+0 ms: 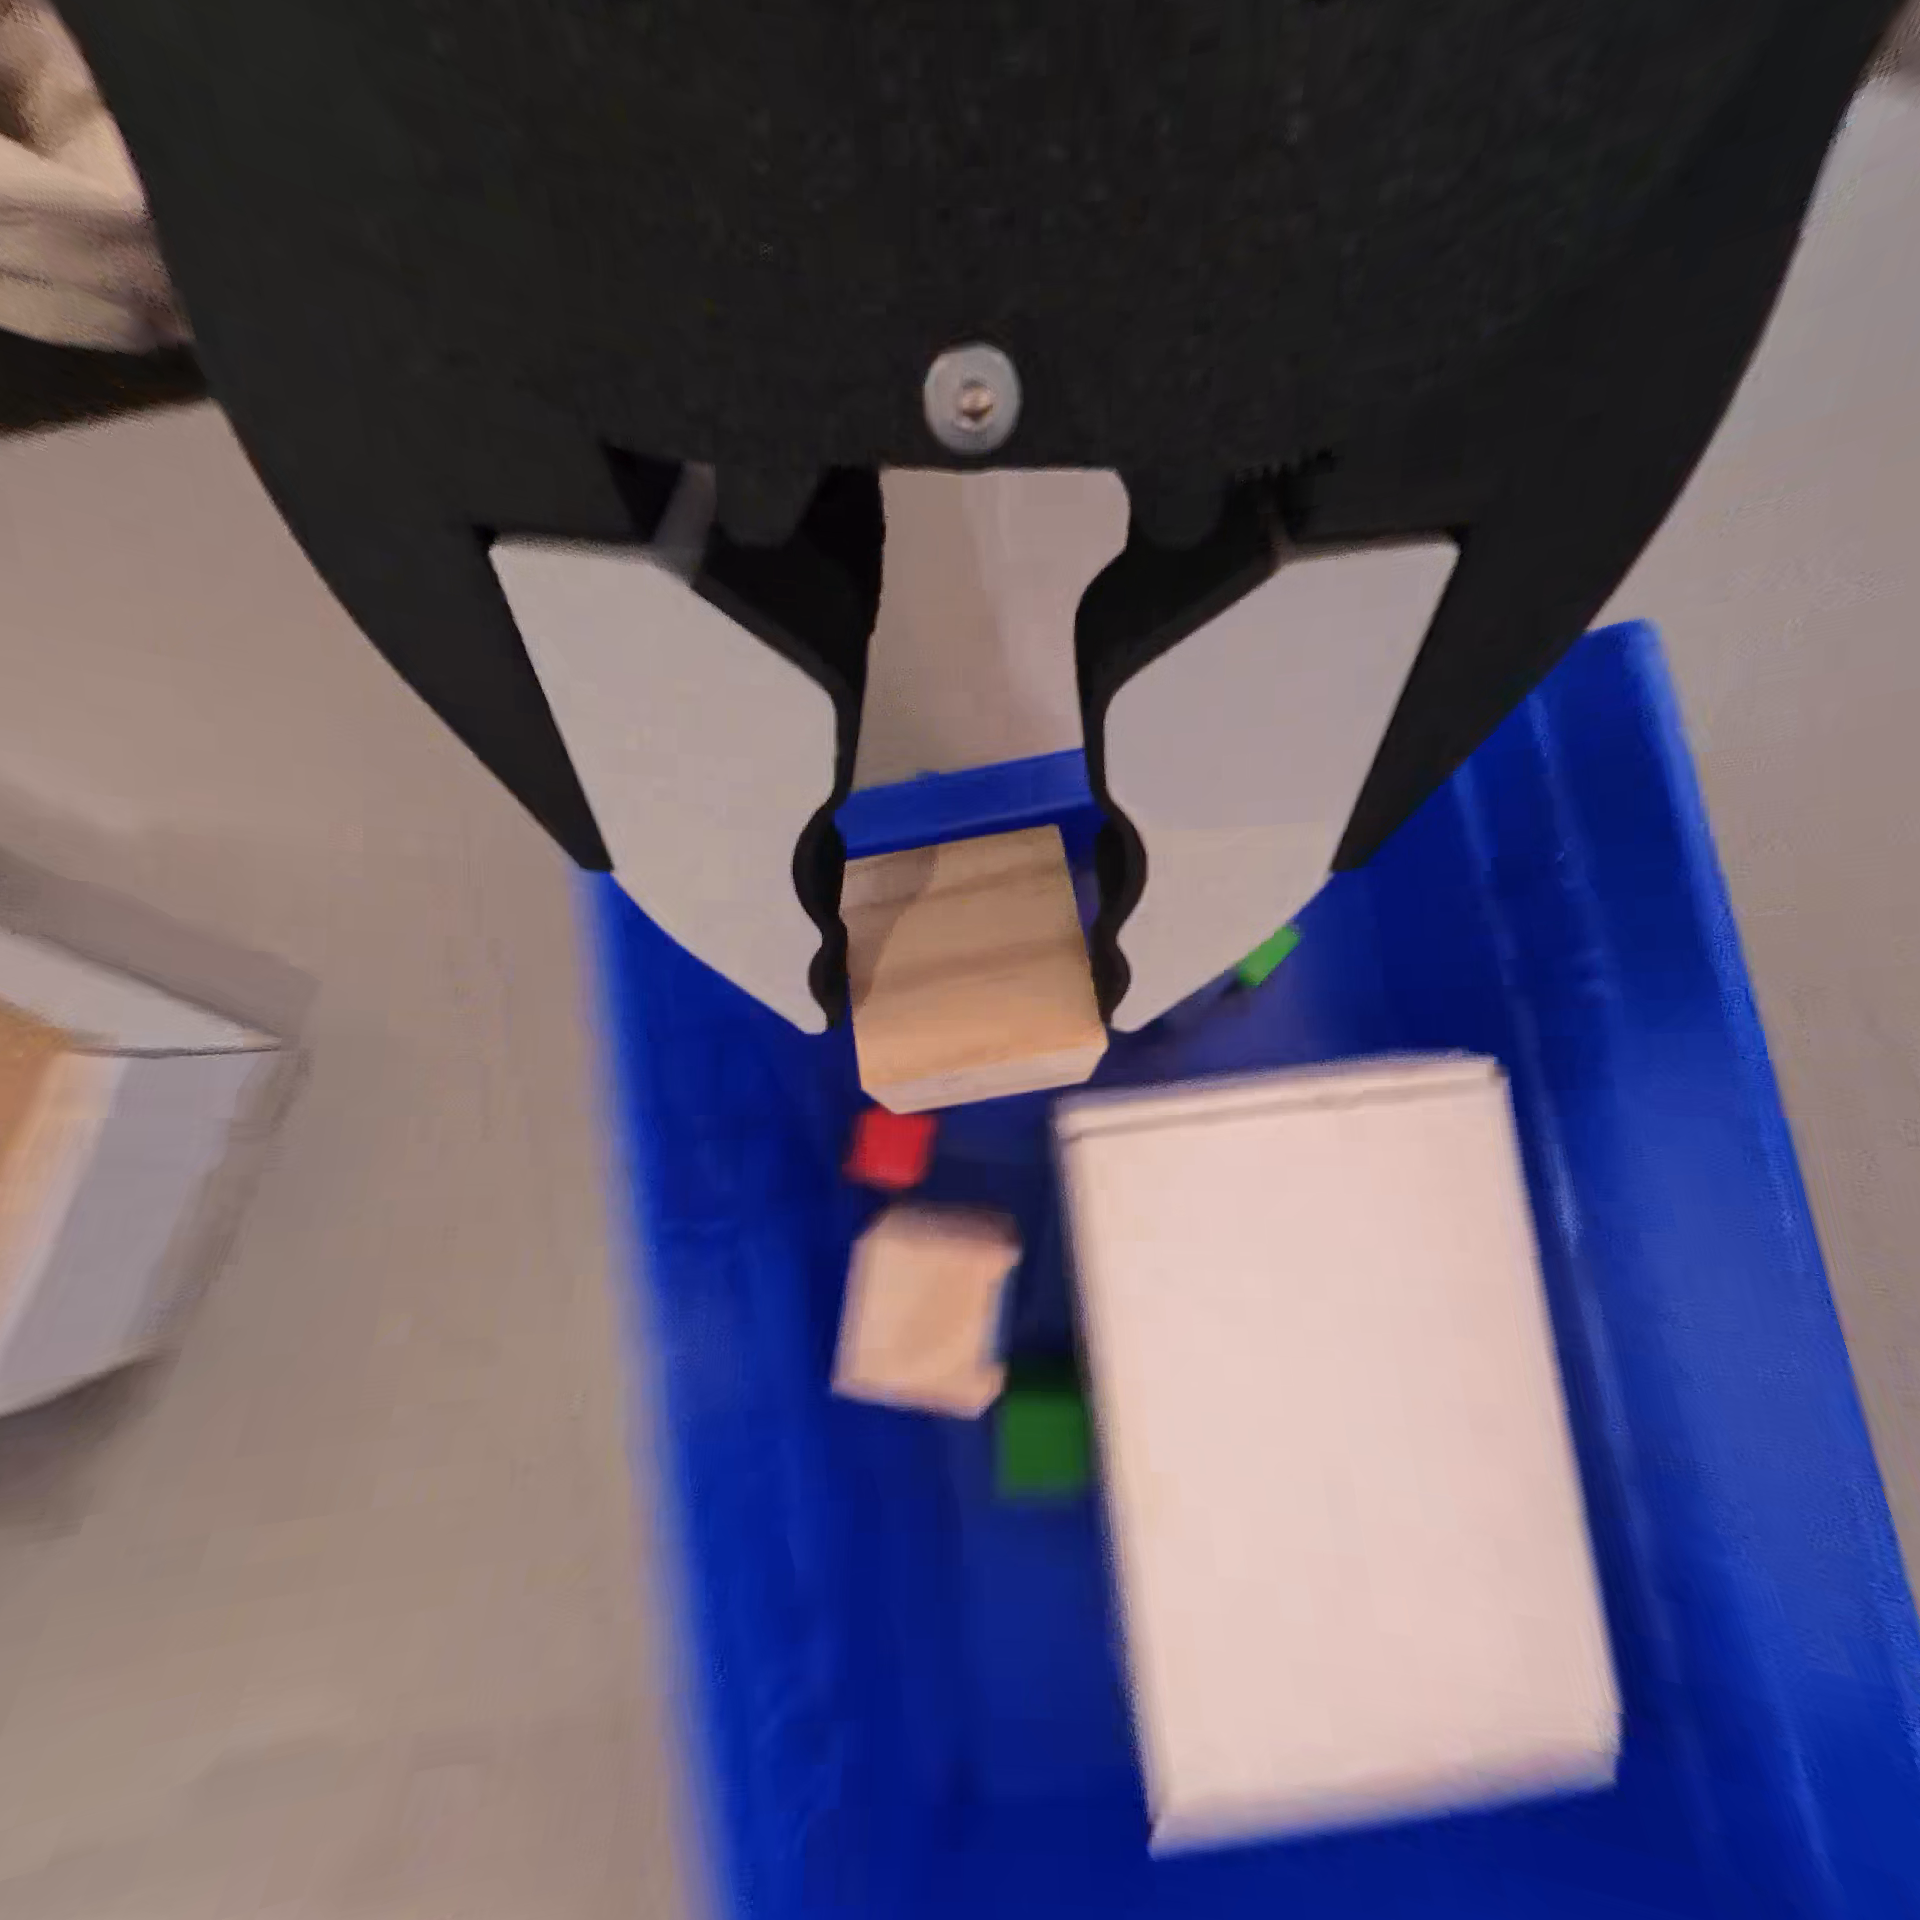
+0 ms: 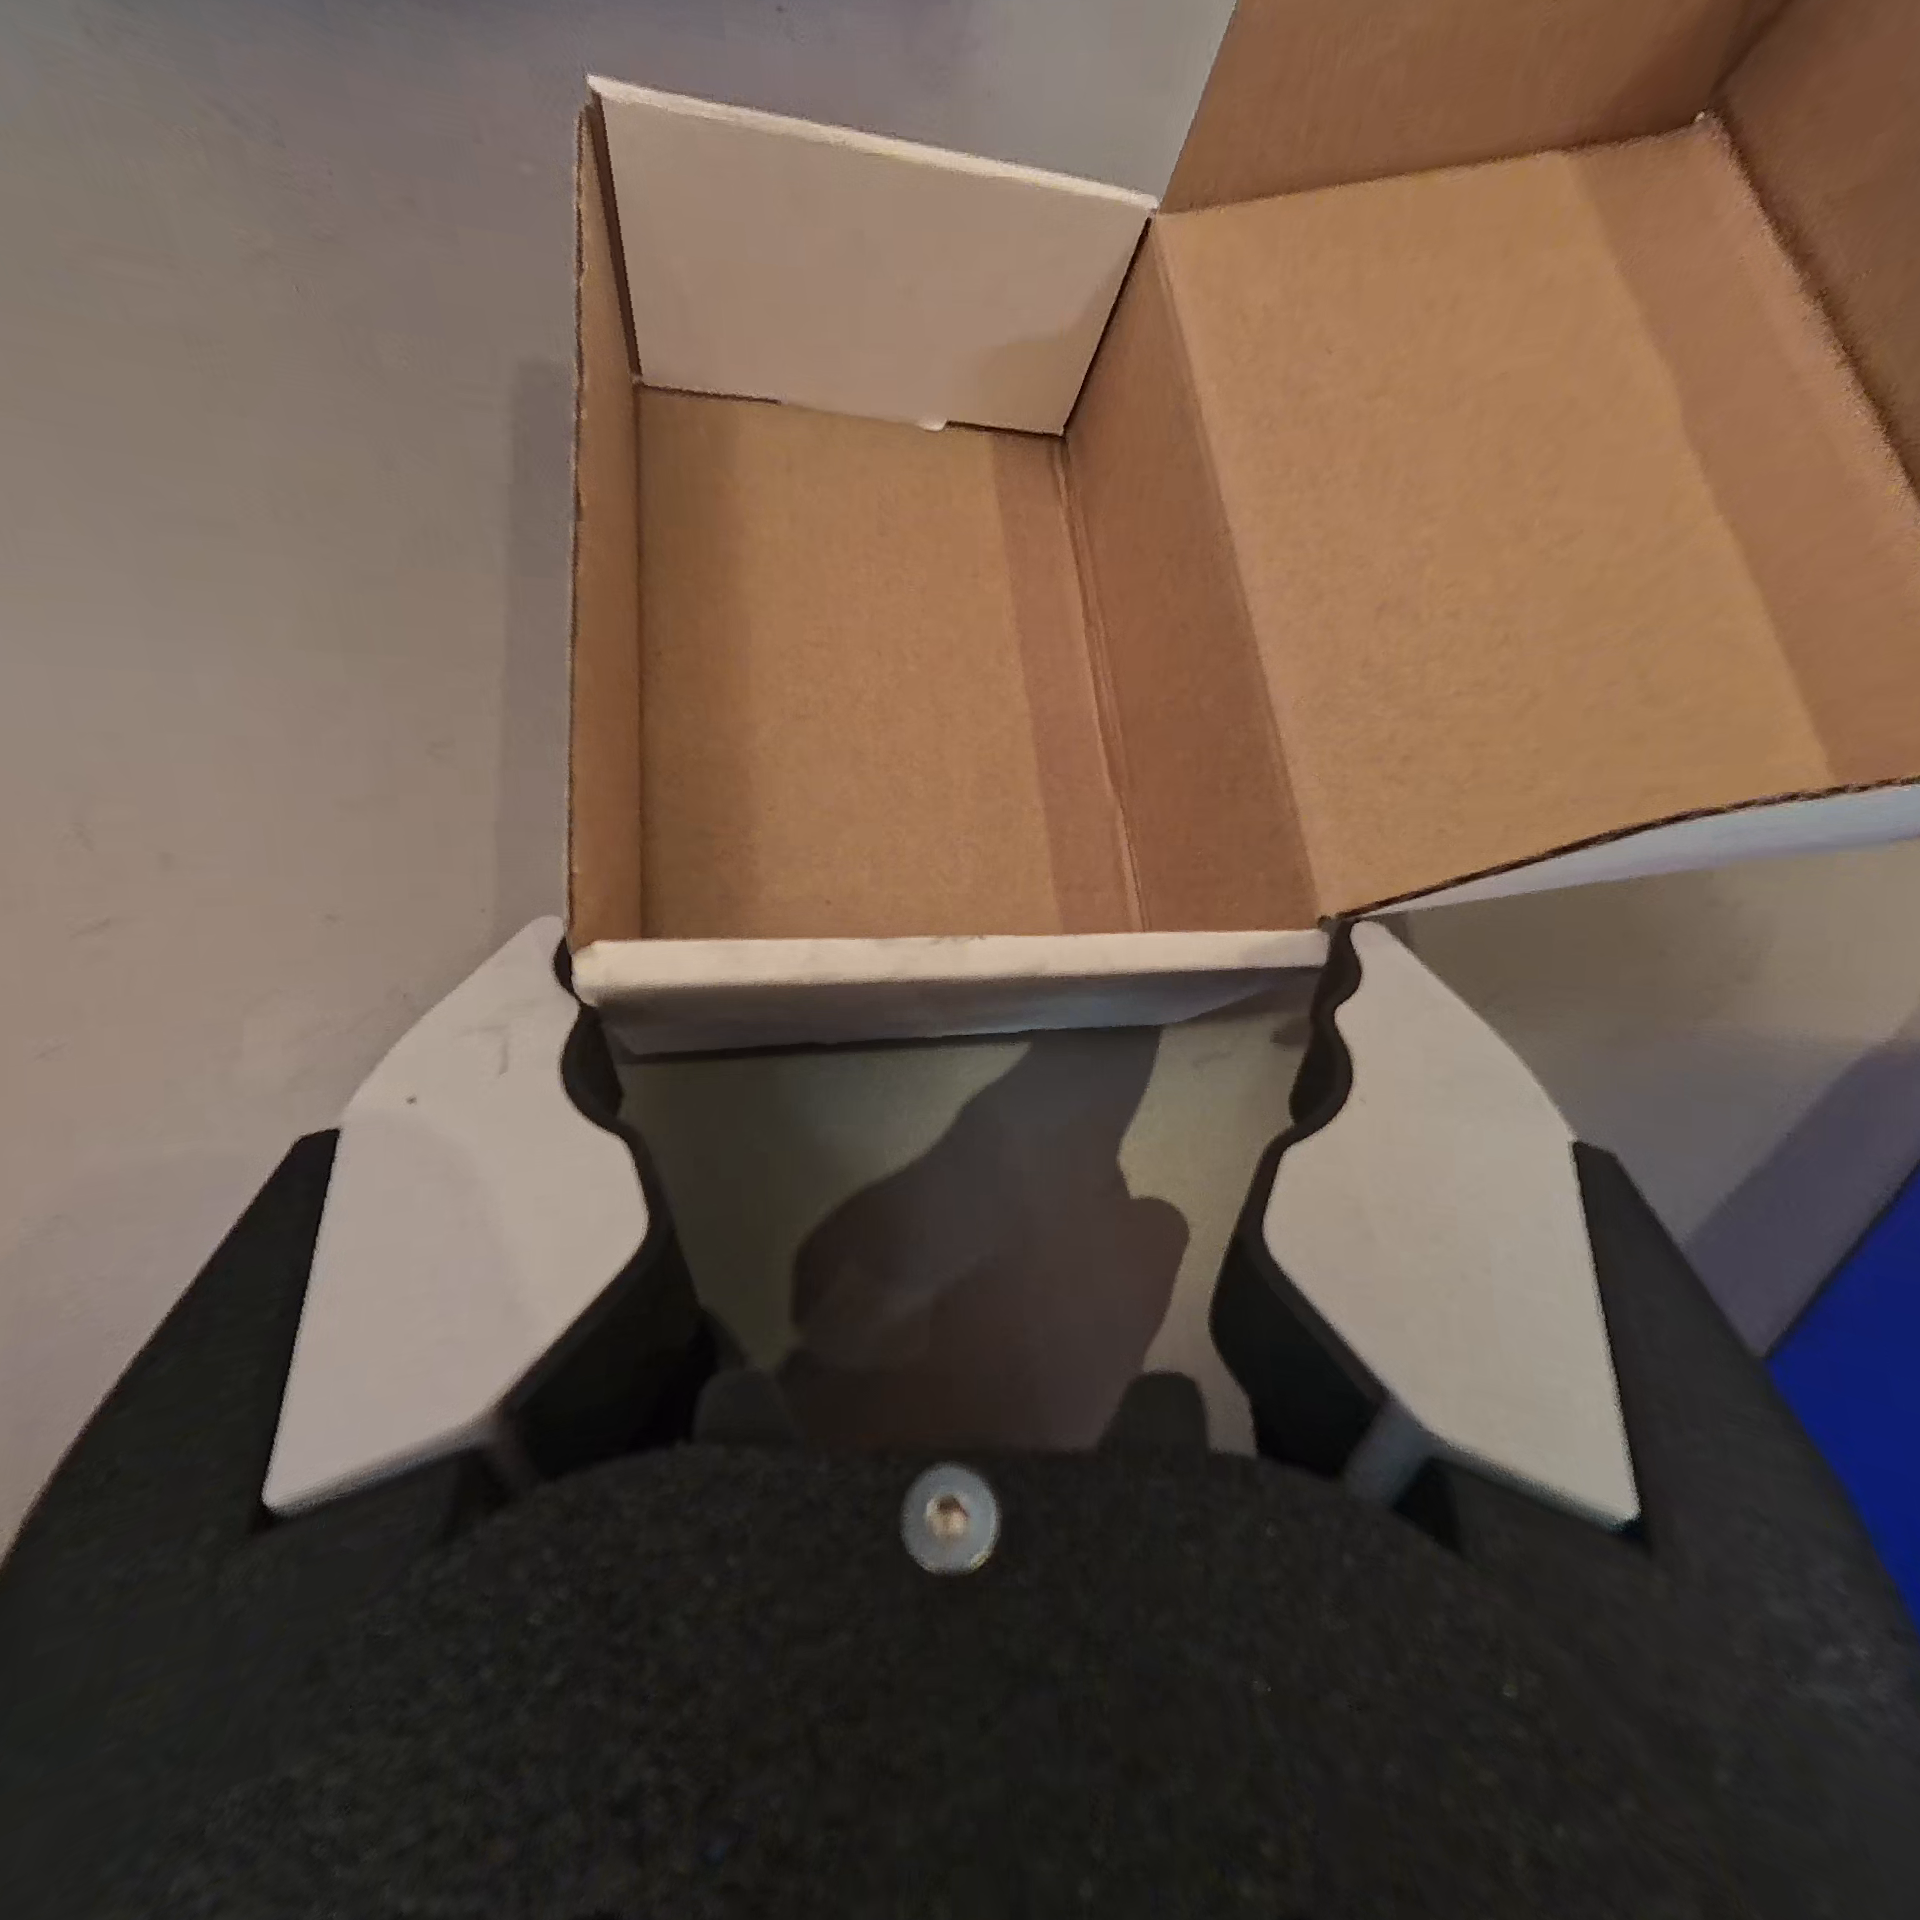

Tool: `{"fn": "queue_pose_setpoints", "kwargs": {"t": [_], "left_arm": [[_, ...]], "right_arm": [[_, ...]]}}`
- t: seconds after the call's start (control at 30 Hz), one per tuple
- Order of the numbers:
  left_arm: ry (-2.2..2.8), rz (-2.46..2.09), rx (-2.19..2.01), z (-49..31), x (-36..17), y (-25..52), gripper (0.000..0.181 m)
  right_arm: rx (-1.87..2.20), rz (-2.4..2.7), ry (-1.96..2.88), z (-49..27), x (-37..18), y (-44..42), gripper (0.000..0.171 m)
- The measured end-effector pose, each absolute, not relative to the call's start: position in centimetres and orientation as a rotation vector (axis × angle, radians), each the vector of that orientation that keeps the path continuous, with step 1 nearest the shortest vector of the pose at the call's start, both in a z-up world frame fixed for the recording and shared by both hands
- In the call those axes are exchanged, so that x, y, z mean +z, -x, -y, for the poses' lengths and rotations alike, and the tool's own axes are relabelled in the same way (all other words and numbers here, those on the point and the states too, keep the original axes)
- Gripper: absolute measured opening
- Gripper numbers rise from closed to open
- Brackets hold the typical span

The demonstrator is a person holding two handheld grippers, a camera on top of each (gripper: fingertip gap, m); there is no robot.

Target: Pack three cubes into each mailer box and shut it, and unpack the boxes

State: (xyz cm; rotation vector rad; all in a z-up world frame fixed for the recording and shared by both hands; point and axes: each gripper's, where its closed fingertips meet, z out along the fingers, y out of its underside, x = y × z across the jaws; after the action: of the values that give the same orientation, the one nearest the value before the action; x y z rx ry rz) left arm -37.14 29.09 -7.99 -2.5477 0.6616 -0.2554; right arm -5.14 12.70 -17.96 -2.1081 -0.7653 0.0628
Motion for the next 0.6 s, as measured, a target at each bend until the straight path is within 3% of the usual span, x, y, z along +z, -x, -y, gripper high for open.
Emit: {"fn": "queue_pose_setpoints", "kwargs": {"t": [0.1,0.17,0.37,0.6], "left_arm": [[2.326,-0.877,-0.732,-23.6,-1.0,27.7,0.045],[2.262,-1.060,-0.820,-20.0,-0.1,21.9,0.045],[2.315,-1.559,-0.467,-16.0,-10.0,9.8,0.045],[2.501,-1.624,-0.360,-15.9,-16.9,6.2,0.045]], "right_arm": [[0.061,0.766,2.107,-12.7,-18.0,5.1,0.128],[0.063,0.765,2.108,-12.7,-18.0,5.1,0.128],[0.067,0.765,2.109,-12.7,-18.0,5.1,0.128],[0.063,0.765,2.107,-12.7,-18.0,5.2,0.128]]}}
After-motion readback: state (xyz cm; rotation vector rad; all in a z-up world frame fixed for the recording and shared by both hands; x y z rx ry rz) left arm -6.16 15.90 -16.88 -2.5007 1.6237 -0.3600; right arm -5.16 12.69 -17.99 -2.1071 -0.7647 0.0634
